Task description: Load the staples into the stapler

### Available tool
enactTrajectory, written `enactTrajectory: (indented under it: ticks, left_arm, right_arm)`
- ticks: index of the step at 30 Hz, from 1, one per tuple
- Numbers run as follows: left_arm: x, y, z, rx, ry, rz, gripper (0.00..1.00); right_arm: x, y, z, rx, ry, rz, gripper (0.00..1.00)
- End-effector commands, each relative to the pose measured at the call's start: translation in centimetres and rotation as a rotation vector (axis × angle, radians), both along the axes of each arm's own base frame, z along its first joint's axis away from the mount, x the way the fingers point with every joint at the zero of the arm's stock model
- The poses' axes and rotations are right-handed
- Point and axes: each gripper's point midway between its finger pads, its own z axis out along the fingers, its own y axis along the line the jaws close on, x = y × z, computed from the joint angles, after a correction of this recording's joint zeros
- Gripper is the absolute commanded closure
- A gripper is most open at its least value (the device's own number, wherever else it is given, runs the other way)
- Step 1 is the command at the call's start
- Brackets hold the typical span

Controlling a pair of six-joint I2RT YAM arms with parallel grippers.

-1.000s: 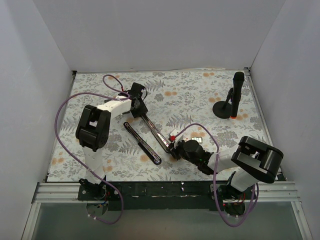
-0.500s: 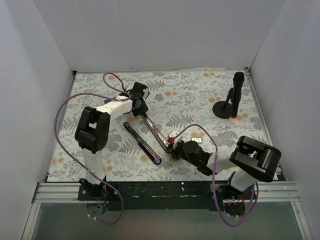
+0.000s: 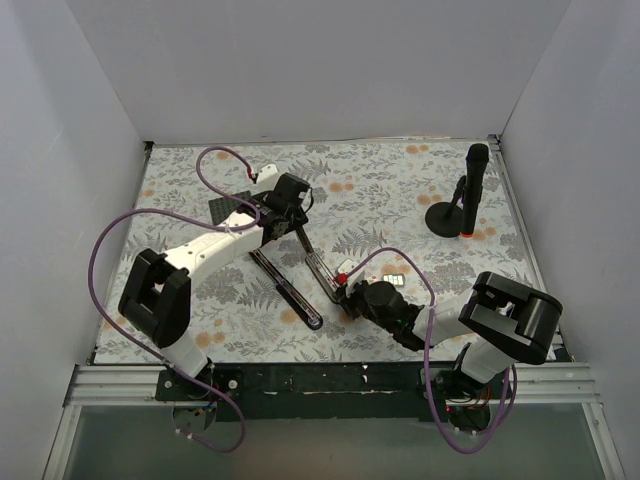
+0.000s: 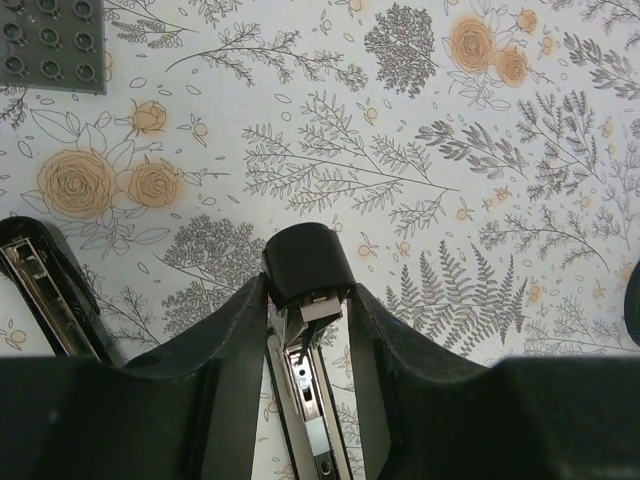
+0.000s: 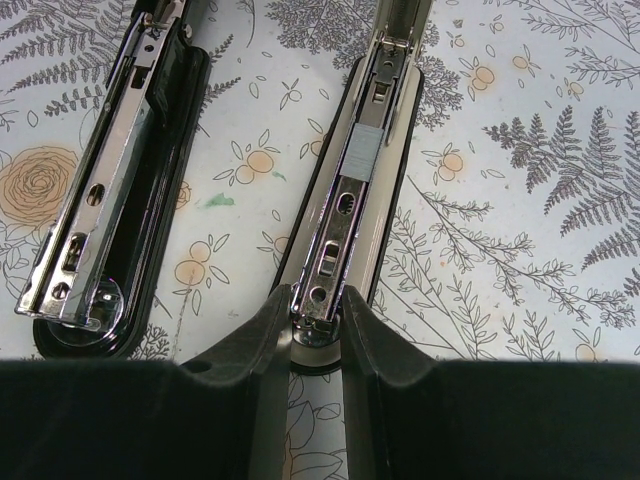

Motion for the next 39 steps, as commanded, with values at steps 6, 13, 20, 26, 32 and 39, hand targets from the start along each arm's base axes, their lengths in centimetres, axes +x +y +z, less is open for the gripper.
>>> enactTrajectory:
  ticks: [6,13,20,26,32,39]
  left_arm:
    - [-6.2,-5.1,-0.7,-0.117,0.060,-0.087,0.99]
    - [-8.4,-6.3,-1.1,-0.129,0.055,-0.080,1.00]
    - [-9.6,-7.1,-1.2,-0.172,0.048,-0.063,1.00]
    - [-9.8,-7.2,-0.5,-0.196,0.029,-0.061,0.96]
    - [-9.3,-7.3,2.0,-0.245,-0.038,-0.073,0.82]
    - [-9.4,-7.5,5.4,-0.317,-0.102,-0.099,0.64]
  right_arm:
    - [1.8,2.8,4.8,0.126,-0.081,-0.011,0.86]
    - [2.0,3.4,5.4,0.136,-0.083,-0.002,0.85]
    - [1.9,3.5,5.8,0.169,-0.064,-0.015,0.84]
    - [1.8,3.3,5.4,0.167,-0.053,-0.018,0.85]
    - [1.7,3.0,4.8,0.163,-0.042,-0.025,0.85]
    - [1.7,2.6,4.0,0.152,-0.031,-0.041,0.86]
